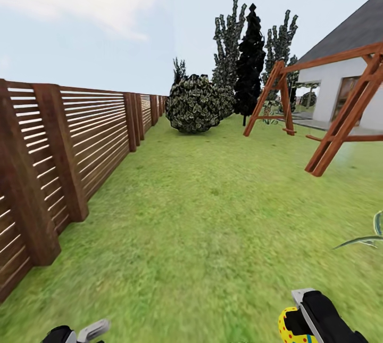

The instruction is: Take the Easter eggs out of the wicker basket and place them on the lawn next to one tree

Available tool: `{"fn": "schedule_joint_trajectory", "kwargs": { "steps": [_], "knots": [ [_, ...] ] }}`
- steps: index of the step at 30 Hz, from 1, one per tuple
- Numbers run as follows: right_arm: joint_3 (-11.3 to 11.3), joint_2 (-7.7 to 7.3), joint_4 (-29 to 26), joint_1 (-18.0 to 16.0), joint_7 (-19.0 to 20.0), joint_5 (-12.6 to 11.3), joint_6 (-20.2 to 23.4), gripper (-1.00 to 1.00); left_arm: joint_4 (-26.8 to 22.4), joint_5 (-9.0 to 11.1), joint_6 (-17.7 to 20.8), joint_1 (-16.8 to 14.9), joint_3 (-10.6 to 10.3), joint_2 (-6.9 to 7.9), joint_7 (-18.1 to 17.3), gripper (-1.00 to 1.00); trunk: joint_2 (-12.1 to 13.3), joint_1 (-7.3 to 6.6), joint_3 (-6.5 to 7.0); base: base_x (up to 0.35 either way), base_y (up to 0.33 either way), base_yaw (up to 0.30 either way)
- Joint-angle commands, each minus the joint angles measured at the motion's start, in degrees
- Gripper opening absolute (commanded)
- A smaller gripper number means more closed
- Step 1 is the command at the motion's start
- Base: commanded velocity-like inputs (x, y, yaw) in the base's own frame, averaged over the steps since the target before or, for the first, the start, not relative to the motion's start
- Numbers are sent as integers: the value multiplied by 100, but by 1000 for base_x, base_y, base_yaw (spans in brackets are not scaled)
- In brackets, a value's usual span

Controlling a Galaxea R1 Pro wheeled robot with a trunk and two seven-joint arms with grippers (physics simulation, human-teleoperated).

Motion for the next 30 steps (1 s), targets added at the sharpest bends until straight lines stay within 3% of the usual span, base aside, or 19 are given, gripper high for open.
{"fn": "schedule_joint_trajectory", "kwargs": {
  "steps": [1, 18, 30],
  "knots": [
    [14, -4, -3, -6, 28, 33, 23, -100, -5, -15, 28, -1, 18, -1, -25, 100, -4, 0, -7, 0, 0, -300],
    [5, 14, -11, -6, 29, 57, 21, -100, 25, -15, 30, -1, 19, -9, -25, 100, -4, 0, -7, 256, 179, -300],
    [-3, -4, -12, -6, 29, 57, 30, -100, 33, -24, 26, -1, 14, -19, -18, 100, -4, 0, -7, 25, 3, -300]
  ]
}}
